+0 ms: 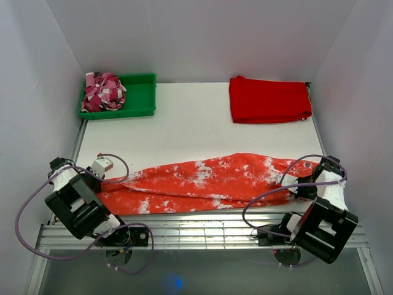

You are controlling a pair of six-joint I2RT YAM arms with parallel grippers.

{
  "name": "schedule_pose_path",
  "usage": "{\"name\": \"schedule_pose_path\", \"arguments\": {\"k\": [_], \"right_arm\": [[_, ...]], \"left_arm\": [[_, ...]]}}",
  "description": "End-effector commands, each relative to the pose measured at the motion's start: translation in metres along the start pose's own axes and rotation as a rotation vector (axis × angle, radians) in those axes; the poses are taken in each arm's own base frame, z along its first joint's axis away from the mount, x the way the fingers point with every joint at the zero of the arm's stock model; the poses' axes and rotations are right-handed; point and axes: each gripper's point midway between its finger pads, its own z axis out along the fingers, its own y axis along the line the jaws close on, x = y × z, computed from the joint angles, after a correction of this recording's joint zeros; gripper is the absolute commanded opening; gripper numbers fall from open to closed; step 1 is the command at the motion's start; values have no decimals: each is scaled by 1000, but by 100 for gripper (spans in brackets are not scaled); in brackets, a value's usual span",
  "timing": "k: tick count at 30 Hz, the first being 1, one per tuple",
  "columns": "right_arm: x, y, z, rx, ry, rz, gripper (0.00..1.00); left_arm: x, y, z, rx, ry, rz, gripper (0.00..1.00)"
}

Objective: Fold and stack the trousers
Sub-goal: Fold the trousers

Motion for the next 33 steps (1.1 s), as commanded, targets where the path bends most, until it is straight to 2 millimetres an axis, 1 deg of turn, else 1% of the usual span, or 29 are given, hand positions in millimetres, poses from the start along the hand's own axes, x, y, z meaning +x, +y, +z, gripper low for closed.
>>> {"name": "schedule_pose_path", "arguments": {"k": [1,2,3,5,6,7,8,9,10,11,12,13,14,15,16,17,19,21,22,23,24,26,27,28,29,30,31,32,33], "right_arm": [[18,-8,3,-45,81,34,8],[16,-8,6,-75,69,57,8],[12,-17,5,-70,70,84,8],[6,-22,10,-104,58,122,8],[-5,-26,12,-116,41,152,8],[-10,-41,7,-101,35,164,8],[-16,-41,11,-137,22,186,8],[-28,-47,12,-144,4,186,8],[-33,-61,8,-126,-1,223,8],[-39,-62,12,-160,-9,231,8],[-44,-76,9,-147,-27,266,8],[-47,-73,9,-161,-35,276,8],[-49,-89,4,-141,-43,278,8],[-51,-94,0,-144,-55,286,8],[-51,-101,-5,-129,-57,290,8],[-50,-117,-16,-86,-60,278,8],[-49,-127,-32,-50,-81,274,8],[-48,-140,-53,9,-99,245,8],[-49,-138,-59,10,-106,241,8],[-46,-139,-70,44,-108,214,8],[-45,-133,-69,38,-103,196,8],[-40,-127,-68,69,-73,147,8],[-35,-109,-53,26,-48,124,8],[-33,-105,-47,25,-36,112,8],[-31,-108,-43,58,-25,96,8],[-28,-103,-37,51,-8,87,8],[-26,-92,-26,23,3,87,8],[-22,-94,-21,37,21,79,8],[-18,-91,-17,27,44,80,8]], "left_arm": [[22,22,13,-25,164,-116,0],[14,46,8,-62,167,-126,0],[10,48,23,-19,182,-190,0],[1,72,28,-41,202,-249,0],[-21,99,25,-92,185,-276,0],[-24,107,37,-72,195,-298,0],[-33,117,40,-83,186,-302,0],[-56,143,37,-134,154,-274,0],[-62,151,44,-139,148,-306,0],[-72,162,45,-153,132,-305,0],[-89,183,46,-185,108,-311,0],[-102,196,37,-218,86,-292,0],[-107,202,42,-212,81,-307,0],[-116,206,38,-200,62,-309,0],[-133,227,23,-246,20,-292,0],[-139,232,18,-254,10,-274,0],[-151,243,0,-286,-32,-246,0],[-165,255,-30,-340,-87,-202,0],[-172,254,-39,-335,-130,-181,0],[-169,246,-41,-315,-141,-171,0],[-170,241,-56,-332,-154,-97,0],[-157,226,-51,-331,-128,-34,0],[-133,205,-26,-288,-85,2,0],[-127,194,-28,-293,-72,31,0],[-114,182,-18,-273,-40,46,0],[-90,154,4,-205,5,43,0],[-80,143,10,-180,31,81,0],[-66,133,15,-164,68,82,0],[-48,115,27,-129,98,72,0]]}}
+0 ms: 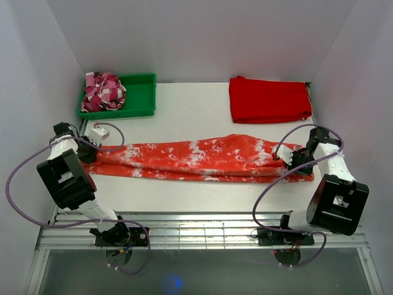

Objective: Fold and stack the trousers
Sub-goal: Fold the trousers

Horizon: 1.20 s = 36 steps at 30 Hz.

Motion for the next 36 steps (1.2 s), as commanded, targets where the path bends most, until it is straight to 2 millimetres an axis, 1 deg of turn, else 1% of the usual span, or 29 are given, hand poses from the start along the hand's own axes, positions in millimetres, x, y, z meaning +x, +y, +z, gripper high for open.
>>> {"name": "schedule_pose_path", "arguments": {"k": [1,2,3,4,5,6,7,8,9,10,11,13,14,17,18,19,20,22,23,24,25,26,27,29,31,32,34,35,36], "right_arm": [[34,2,11,1,151,-39,8],[36,2,14,-10,156,-36,8],[38,2,15,-12,166,-26,8],[39,1,15,-10,167,-10,8],[39,-1,15,-11,169,-8,8],[39,-3,14,-8,172,-5,8],[40,-3,14,-9,177,-2,8],[41,-4,14,-11,180,0,8],[41,-4,14,-14,183,-2,8],[42,-5,14,-12,187,-5,8],[43,-5,15,-12,193,-5,8],[48,-5,16,-14,216,-4,8],[50,-5,16,-22,228,0,8],[53,-4,16,-42,247,13,8],[55,-5,15,-41,260,13,8],[56,-7,14,-40,266,13,8],[57,-7,14,-46,272,13,8],[58,-10,11,-47,285,11,8],[57,-9,11,-62,289,13,19],[56,-8,9,-73,289,19,27],[53,-14,5,-66,283,29,37],[50,-15,3,-67,276,31,54],[47,-13,2,-78,268,36,61],[43,-18,-2,-64,270,36,70],[39,-18,-5,-68,269,38,78],[35,-22,-9,-56,258,46,85],[30,-21,-13,-73,247,61,89],[27,-29,-19,-52,241,80,89],[25,-31,-21,-56,237,89,89]], "left_arm": [[53,-16,17,1,130,127,0],[58,-20,17,6,144,124,1],[63,-22,15,9,153,104,17],[60,-16,10,-6,139,87,30],[54,-11,2,-19,113,58,38],[47,-15,-8,12,58,16,52],[31,1,-24,-19,11,11,53],[22,3,-35,-14,-23,-13,54],[12,-6,-48,25,-66,-52,62],[3,-3,-58,19,-90,-69,64],[-9,8,-72,-9,-117,-73,69],[-18,13,-83,-26,-135,-159,75],[-23,21,-89,-46,-142,-179,76],[-19,28,-80,-39,-110,-290,76],[-15,29,-75,-36,-93,-338,76],[-6,28,-63,-11,-66,-378,75],[-3,27,-59,1,-48,-401,72],[5,20,-48,54,-17,-438,70],[5,15,-45,77,-22,-446,70],[8,9,-39,91,-18,-452,71],[9,6,-36,98,-17,-457,71],[7,3,-34,99,-19,-450,72],[7,7,-31,75,-25,-447,71],[7,2,-21,77,-12,-478,70],[5,9,-16,56,-14,-491,66],[3,10,-10,64,-17,-501,65],[3,11,-3,66,-10,-506,62],[2,10,1,70,-4,-505,60],[4,8,9,88,9,-510,58]]}}
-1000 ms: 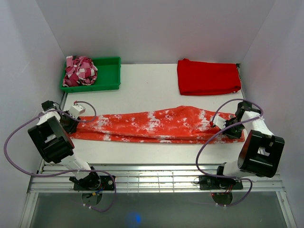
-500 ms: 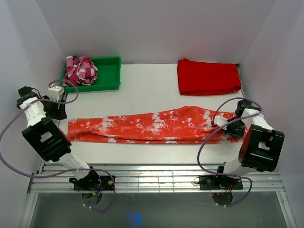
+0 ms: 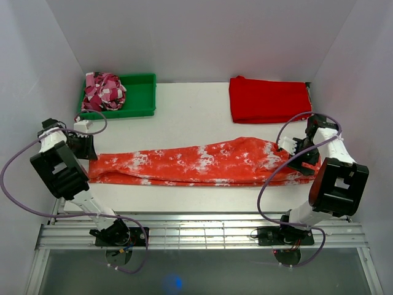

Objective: Fold and stack the trousers
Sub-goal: Fold the trousers

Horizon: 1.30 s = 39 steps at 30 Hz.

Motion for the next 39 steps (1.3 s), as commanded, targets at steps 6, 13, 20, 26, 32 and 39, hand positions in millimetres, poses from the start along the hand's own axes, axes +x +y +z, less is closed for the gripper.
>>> {"name": "schedule_pose_path", "arguments": {"k": [6,13,20,26,32,39], "right_arm": [[-11,-16,-30,-43,-22,107,79],[-13,-7,-22,-69,7,116,74],[-8,5,-9,-81,34,124,76],[-3,12,-3,-98,64,126,76],[-3,13,-4,-95,62,133,76],[-14,2,-16,-63,7,184,76]], "left_arm": [[-9,2,23,30,-6,-6,34],[-25,6,11,4,-44,29,0],[-30,25,1,-95,-29,32,39],[-28,35,11,-105,-6,3,50],[-24,39,24,-88,17,-35,51],[-46,17,6,4,-65,-10,47]]}}
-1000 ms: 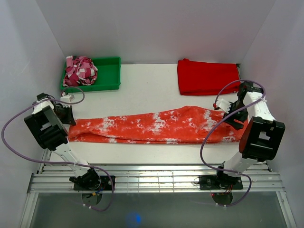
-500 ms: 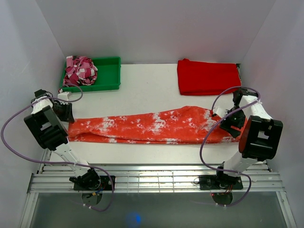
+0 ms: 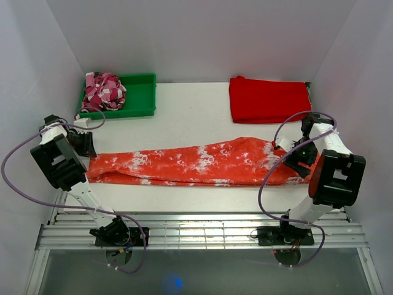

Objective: Fold and stack the trousers
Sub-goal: Fold the trousers

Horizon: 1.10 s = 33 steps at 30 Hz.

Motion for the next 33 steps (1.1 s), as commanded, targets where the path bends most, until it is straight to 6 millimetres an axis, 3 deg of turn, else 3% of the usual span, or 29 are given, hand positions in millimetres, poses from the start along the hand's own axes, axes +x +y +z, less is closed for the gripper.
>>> {"name": "schedule_pose_path", "arguments": {"k": [1,2,3,4,5,6,9,13,19,24,31,33], "right_arm": [[-12,-10,-24,44,-75,67,76],[-19,-25,-43,88,-119,119,75],[-31,-27,-51,77,-194,152,76],[-33,-22,-53,23,-205,194,75],[-34,-33,-70,44,-236,246,75],[-39,-33,-74,13,-273,326,75],[-31,-39,-78,-40,-317,511,74],[-15,-40,-62,-89,-311,682,76],[-4,-61,-36,-80,-293,936,79],[11,-67,-21,-20,-219,1052,88],[17,-55,11,-70,-197,1100,86],[21,-60,19,-38,-192,1102,86]], "left_arm": [[-34,-15,-34,19,-146,57,51],[-44,-17,-42,3,-195,92,54],[-57,-27,-63,-14,-260,141,64],[-56,-35,-66,-17,-272,167,69],[-62,-45,-70,-19,-284,209,70],[-67,-54,-81,-37,-305,261,70],[-57,-79,-75,-17,-262,338,70],[-41,-106,-70,21,-238,386,71],[-10,-140,-47,99,-157,394,71],[-4,-152,-45,97,-127,397,72],[-8,-152,-45,79,-81,381,72],[-11,-152,-45,74,-76,375,72]]}}
